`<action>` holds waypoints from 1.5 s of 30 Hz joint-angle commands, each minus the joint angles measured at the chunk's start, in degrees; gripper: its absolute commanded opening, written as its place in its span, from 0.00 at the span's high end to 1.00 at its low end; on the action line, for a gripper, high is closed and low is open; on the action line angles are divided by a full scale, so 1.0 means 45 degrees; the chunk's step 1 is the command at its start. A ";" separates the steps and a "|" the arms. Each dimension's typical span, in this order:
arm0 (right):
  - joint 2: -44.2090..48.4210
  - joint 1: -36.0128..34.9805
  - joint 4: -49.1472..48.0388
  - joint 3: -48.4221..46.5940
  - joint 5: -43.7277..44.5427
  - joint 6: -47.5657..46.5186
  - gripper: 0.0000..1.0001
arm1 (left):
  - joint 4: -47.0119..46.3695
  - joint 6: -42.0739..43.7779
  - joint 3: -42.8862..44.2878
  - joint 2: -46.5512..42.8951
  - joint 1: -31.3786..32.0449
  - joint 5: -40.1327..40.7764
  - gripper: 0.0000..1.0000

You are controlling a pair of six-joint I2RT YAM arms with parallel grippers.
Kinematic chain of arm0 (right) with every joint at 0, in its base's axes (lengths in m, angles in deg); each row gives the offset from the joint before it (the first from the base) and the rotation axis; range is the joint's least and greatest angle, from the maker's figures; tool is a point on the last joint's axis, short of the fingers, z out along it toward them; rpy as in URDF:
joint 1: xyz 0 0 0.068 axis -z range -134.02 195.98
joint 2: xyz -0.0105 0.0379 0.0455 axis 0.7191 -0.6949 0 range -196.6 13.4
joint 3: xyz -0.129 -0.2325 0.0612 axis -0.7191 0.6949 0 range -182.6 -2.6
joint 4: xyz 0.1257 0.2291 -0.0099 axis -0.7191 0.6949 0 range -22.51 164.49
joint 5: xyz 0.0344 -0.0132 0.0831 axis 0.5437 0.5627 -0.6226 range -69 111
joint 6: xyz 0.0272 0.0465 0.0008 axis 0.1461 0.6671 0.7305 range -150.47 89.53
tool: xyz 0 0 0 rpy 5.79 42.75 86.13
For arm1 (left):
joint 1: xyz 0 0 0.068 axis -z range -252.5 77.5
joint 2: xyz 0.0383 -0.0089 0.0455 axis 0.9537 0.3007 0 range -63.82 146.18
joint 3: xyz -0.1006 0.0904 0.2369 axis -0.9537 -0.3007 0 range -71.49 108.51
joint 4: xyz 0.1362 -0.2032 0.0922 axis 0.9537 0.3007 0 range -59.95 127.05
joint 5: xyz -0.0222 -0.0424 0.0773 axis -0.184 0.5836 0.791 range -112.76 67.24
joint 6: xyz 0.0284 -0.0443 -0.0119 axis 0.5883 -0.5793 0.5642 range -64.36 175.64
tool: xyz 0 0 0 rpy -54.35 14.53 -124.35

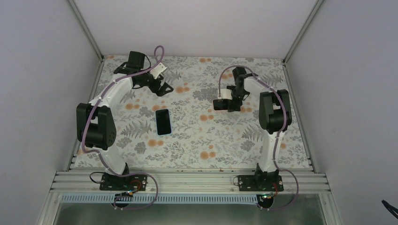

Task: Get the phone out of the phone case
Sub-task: Pick up the phone at the center of the board.

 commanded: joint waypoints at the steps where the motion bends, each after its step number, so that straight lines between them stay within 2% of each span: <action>1: -0.0918 0.0058 0.0485 -0.0767 0.0437 -0.0409 0.00 | -0.0305 -0.0056 0.0029 0.0139 -0.0020 -0.0274 0.00; 7: -0.1773 0.0046 0.1709 -0.1442 0.0552 -0.0649 0.00 | -0.0133 0.0089 0.0247 0.0425 -0.0018 -0.0645 0.00; 13: -0.2110 0.0008 0.2404 -0.1261 0.0739 -0.0431 0.01 | 0.0071 0.0269 0.0505 0.0679 -0.0015 -0.1031 0.00; 16: -0.2055 0.0019 0.2426 -0.1148 0.0607 -0.0205 0.07 | 0.0179 0.0300 0.0671 0.0823 -0.0020 -0.1158 0.00; 18: -0.1983 0.0010 0.2387 -0.1152 0.0408 -0.0040 0.14 | 0.0314 0.0299 0.0823 0.0939 -0.0020 -0.1359 0.00; 26: -0.0751 0.0008 0.0553 0.0022 -0.0203 0.0984 0.36 | 0.0796 0.0239 0.1289 0.1272 0.0066 -0.2145 0.00; 31: 0.1019 -0.0115 -0.0471 0.0969 -0.1209 0.1823 0.36 | 0.0924 -0.0116 0.1503 0.1664 0.0355 -0.2879 0.00; 36: 0.2388 -0.0919 -0.1214 0.1288 -0.1178 0.2876 0.36 | 0.1970 -0.0574 0.3418 0.3360 0.1191 -0.3770 0.00; 45: 0.3004 -0.1782 -0.2196 0.0837 -0.1414 0.4247 0.38 | 0.3355 -0.2383 0.7363 0.6341 0.1797 -0.4668 0.00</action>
